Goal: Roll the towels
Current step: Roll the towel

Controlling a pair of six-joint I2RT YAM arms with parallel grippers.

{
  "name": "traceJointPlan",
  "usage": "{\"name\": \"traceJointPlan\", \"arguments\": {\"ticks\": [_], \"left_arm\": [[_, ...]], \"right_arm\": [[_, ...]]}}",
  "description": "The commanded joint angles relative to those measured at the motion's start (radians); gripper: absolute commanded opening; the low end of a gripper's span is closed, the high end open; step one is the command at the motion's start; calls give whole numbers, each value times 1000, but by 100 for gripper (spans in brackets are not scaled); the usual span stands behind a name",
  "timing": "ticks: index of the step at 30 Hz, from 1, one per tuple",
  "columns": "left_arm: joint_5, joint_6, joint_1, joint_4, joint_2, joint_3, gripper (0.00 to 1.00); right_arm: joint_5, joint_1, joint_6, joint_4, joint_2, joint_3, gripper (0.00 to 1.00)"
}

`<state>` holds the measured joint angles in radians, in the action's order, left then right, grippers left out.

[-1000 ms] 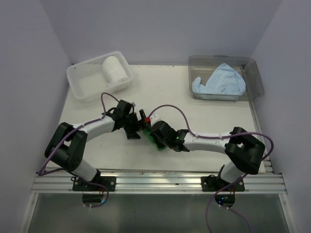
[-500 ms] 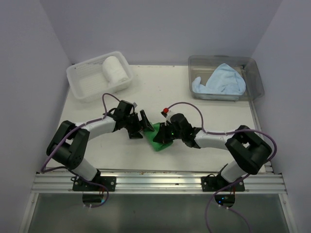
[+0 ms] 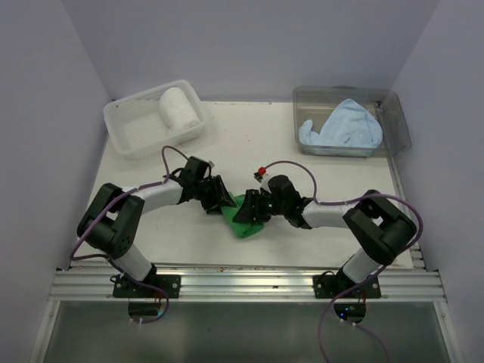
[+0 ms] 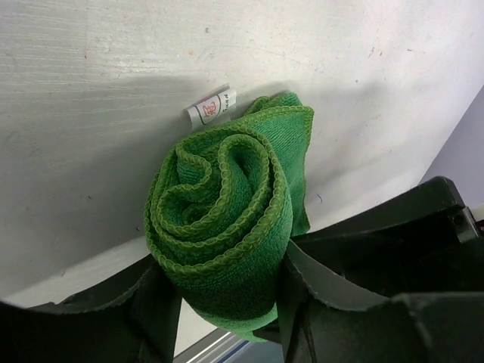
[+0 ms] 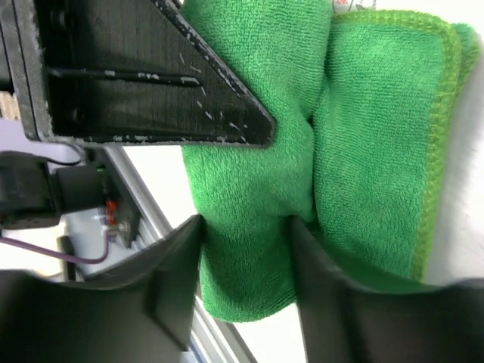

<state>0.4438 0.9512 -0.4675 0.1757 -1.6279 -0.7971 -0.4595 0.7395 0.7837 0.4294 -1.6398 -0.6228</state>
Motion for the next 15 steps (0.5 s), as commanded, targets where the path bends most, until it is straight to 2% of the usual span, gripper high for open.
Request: {"name": "traceJointPlan", "arguments": {"ticks": [1,2,4,6,7,8,13,15], "left_arm": [[-28,-8,-2,25,3,-51,48],[-33,-14,-2,37,3,-54,48],[-42,-15,-2,61,3,-57,47],[-45,-19,-2,74,2,-59,47],[-45,-20,-3,77,3,-60,46],[-45,-19,-2,79,5,-60,46],[-51,-22,-3,93,3,-70,46],[-54,-23,-3,103,3,-76,46]], "right_arm": [[166,14,-76,-250,121,-35,61],[217,40,-137,-305,151,-66,70],[382,81,-201,-461,205,-107,72],[506,162,-283,-542,256,-173,72],[653,199,-313,-610,264,-196,72],[718,274,-367,-641,267,-243,71],[929,435,-478,-744,175,-366,70],[993,465,-518,-748,117,-408,69]]}}
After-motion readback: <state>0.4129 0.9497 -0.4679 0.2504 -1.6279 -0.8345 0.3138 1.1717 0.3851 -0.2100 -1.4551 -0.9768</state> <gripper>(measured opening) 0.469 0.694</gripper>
